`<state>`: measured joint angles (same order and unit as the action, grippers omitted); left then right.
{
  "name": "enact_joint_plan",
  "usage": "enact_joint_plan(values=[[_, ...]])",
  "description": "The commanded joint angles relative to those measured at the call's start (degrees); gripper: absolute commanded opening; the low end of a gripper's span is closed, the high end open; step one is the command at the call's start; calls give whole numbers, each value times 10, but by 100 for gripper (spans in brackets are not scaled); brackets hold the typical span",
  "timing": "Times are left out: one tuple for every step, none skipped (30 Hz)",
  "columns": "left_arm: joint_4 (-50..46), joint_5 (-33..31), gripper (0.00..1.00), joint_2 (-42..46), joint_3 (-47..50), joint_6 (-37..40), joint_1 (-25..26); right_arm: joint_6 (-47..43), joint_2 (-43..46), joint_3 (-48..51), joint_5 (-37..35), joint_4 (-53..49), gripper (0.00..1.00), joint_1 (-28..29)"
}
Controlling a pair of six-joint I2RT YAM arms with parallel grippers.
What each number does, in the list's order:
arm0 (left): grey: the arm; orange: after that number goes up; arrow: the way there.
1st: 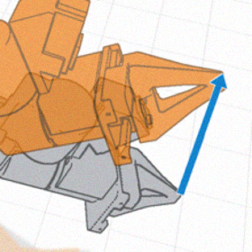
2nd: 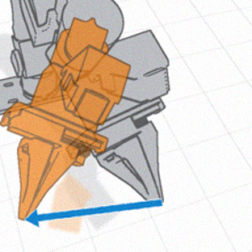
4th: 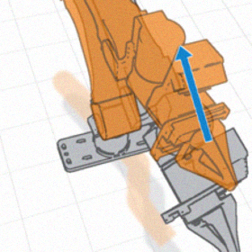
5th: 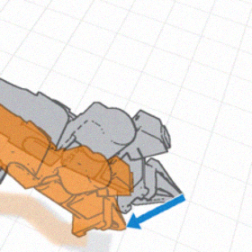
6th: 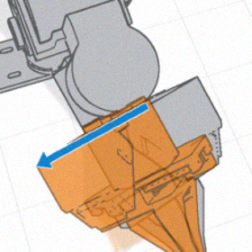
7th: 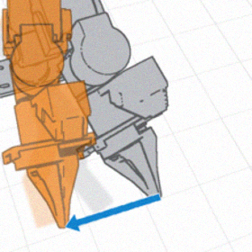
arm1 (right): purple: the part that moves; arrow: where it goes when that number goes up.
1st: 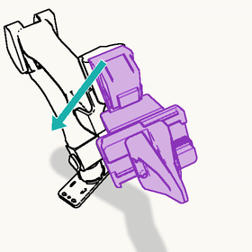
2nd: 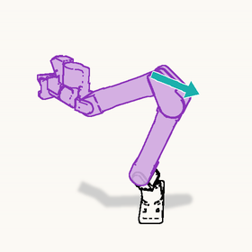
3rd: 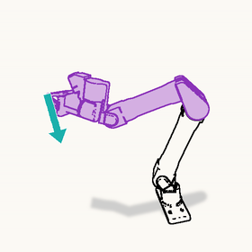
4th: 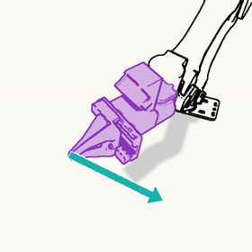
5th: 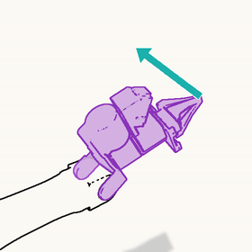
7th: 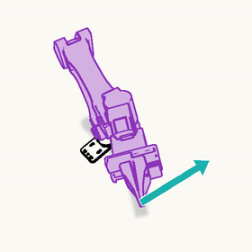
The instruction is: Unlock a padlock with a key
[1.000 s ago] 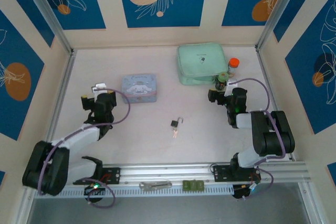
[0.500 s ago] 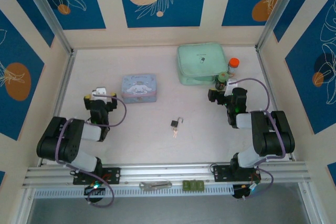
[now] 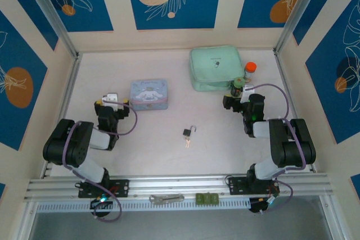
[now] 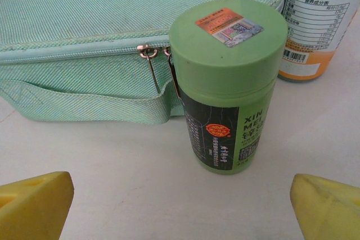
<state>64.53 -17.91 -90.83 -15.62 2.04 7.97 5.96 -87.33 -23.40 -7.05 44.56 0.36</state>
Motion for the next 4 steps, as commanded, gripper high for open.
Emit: enact_joint_plan(values=[[-35,16,100,7,-27,6,-4,-1,1,-7,10,13,99,-1],[-49,17,100,6,-36,6,-5,-1,1,-6,10,13,99,-1],[-72,16,100,7,-46,5,-5,-1,2,-4,9,16,99,-1],[-69,19,100,8,-44,2,-7,-1,2,-6,10,15,99,-1]])
